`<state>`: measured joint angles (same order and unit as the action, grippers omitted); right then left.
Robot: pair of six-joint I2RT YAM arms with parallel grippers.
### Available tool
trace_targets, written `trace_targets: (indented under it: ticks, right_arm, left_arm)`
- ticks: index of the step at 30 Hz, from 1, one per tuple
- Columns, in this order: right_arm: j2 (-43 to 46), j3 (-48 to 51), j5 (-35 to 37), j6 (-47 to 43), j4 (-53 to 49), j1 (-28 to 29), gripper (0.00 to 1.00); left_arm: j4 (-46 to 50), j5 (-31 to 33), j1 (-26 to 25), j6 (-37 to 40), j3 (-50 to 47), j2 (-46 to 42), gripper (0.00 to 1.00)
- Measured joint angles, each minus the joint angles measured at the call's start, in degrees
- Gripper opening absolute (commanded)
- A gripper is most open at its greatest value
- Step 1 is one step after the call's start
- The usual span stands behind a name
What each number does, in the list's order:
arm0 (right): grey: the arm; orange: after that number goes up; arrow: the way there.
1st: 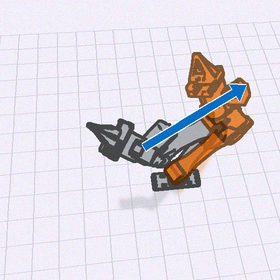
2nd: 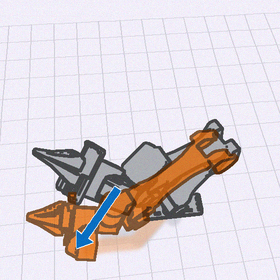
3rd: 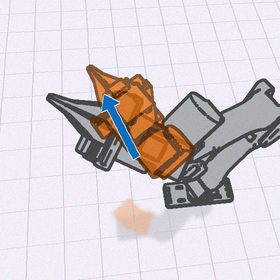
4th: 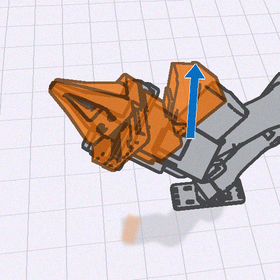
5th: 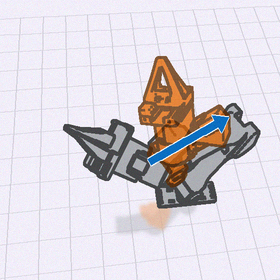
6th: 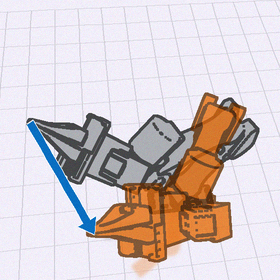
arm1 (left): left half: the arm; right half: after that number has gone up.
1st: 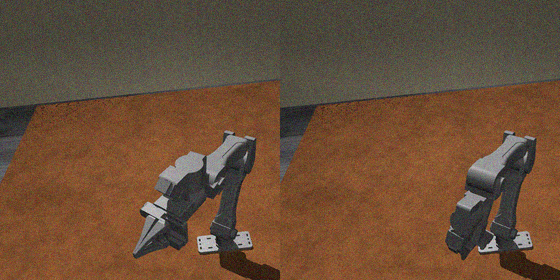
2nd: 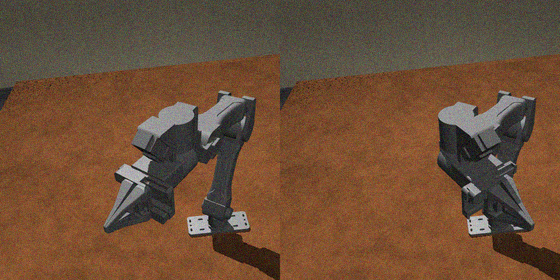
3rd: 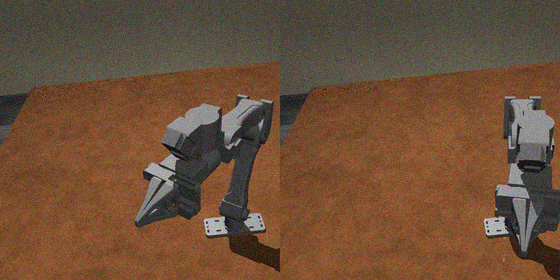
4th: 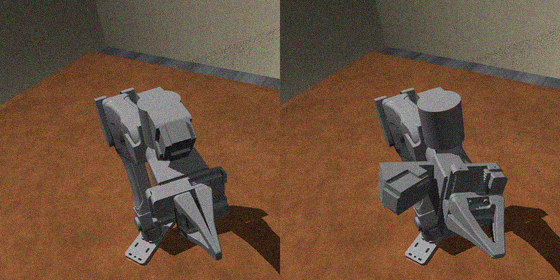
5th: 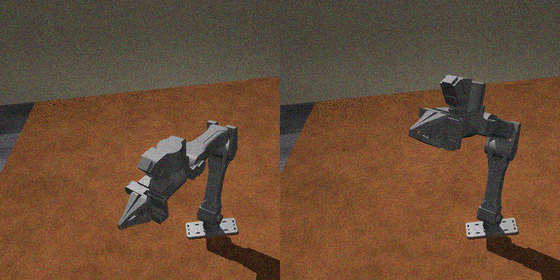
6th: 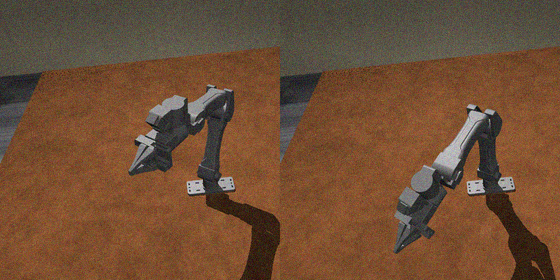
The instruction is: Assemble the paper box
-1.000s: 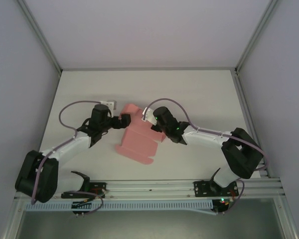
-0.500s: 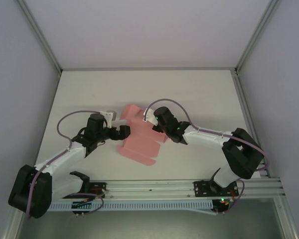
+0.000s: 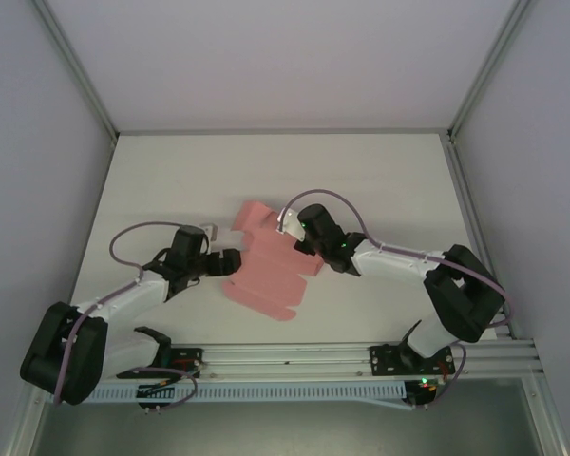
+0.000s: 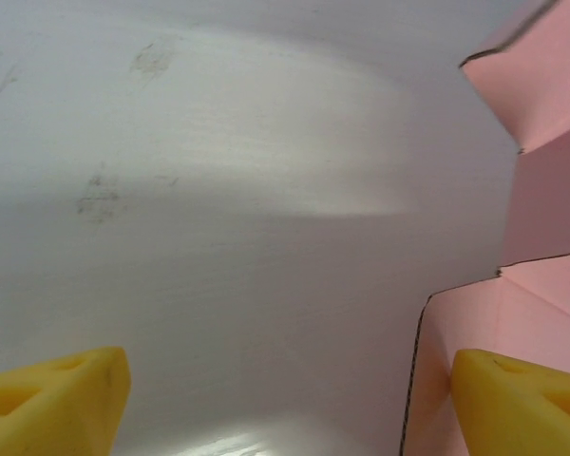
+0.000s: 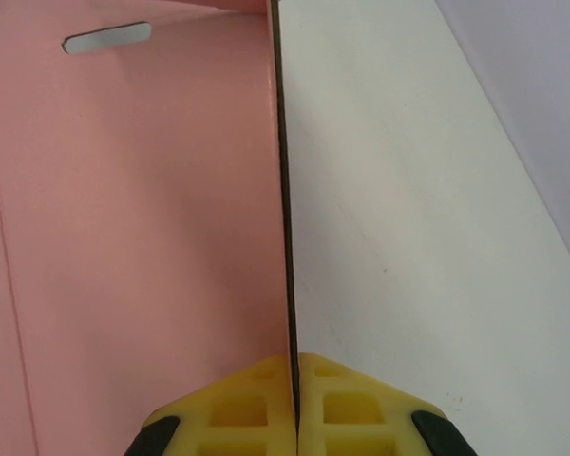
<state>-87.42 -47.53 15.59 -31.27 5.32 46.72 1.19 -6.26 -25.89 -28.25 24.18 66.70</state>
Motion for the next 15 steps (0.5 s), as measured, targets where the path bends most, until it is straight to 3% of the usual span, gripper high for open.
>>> trace_targets:
  ticks: [8, 15]
  right_arm:
    - [0.55, 1.99, -0.96, -0.96, 3.04, -0.04, 0.0]
    - [-0.28, 3.89, 6.4, -7.13, 7.8, 3.21, 0.0]
  left_arm:
    - [-1.62, 2.34, 0.02, -1.27, -0.13, 5.25, 0.79]
    - [-2.27, 3.41, 0.0, -1.46, 0.22, 6.4, 0.79]
